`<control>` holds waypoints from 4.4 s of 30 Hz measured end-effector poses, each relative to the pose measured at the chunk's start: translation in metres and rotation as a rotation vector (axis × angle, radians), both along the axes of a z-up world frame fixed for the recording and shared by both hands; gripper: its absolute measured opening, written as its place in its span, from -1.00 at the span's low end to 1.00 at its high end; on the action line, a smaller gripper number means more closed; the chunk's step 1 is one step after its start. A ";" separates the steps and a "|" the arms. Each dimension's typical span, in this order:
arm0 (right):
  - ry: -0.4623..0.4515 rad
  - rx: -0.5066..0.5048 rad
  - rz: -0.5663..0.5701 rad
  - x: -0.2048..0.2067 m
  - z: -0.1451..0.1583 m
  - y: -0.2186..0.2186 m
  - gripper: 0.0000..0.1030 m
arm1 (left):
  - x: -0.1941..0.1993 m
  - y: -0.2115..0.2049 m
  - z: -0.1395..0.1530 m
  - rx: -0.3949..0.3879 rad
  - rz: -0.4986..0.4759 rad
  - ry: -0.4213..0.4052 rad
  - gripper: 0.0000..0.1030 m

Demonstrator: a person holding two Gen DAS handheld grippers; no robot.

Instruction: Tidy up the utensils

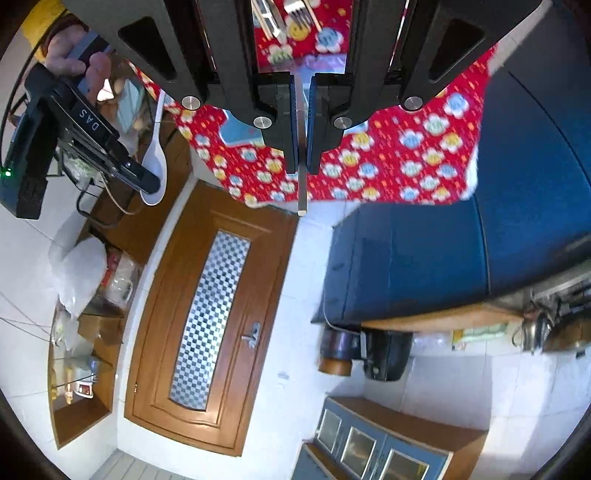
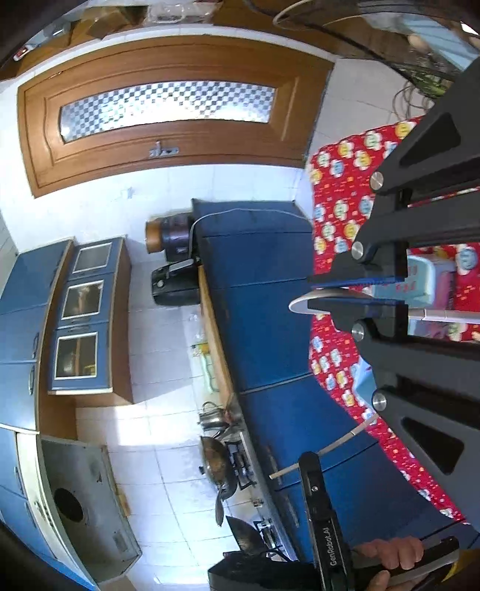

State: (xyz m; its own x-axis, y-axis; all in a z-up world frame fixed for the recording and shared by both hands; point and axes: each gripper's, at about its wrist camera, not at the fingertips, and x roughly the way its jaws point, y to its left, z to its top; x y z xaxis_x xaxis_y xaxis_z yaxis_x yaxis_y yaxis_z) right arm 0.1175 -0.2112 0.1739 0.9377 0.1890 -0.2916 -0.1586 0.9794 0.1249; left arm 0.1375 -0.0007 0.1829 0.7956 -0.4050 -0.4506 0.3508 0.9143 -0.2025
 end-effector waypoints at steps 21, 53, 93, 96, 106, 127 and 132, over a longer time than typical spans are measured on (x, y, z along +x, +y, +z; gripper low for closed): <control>-0.053 -0.039 -0.044 0.080 -0.041 0.013 -0.87 | 0.068 -0.008 -0.066 0.146 0.072 0.090 -0.92; 0.047 0.057 0.053 0.070 -0.064 0.016 -0.58 | 0.051 -0.012 -0.086 0.149 0.005 0.123 -0.35; 0.409 0.108 0.049 -0.072 -0.138 0.008 -0.51 | -0.045 -0.009 -0.156 0.204 -0.057 0.413 -0.31; 0.419 0.105 0.051 -0.078 -0.142 0.008 -0.48 | -0.045 -0.014 -0.167 0.212 -0.071 0.457 -0.31; 0.446 0.118 0.048 -0.085 -0.154 -0.001 -0.44 | -0.037 -0.029 -0.191 0.248 -0.099 0.551 -0.31; 0.459 0.133 0.041 -0.086 -0.164 -0.012 -0.41 | -0.009 -0.052 -0.192 0.356 -0.091 0.587 -0.57; 0.462 0.131 0.045 -0.086 -0.164 -0.012 -0.41 | -0.006 -0.046 -0.192 0.311 -0.080 0.587 -0.83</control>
State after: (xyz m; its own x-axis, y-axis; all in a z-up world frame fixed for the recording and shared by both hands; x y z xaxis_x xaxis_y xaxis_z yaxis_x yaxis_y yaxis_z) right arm 0.0317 -0.2236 0.0097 0.7060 0.2893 -0.6464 -0.0990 0.9441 0.3144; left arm 0.1320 -0.0470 -0.0091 0.3560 -0.2341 -0.9047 0.3319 0.9367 -0.1117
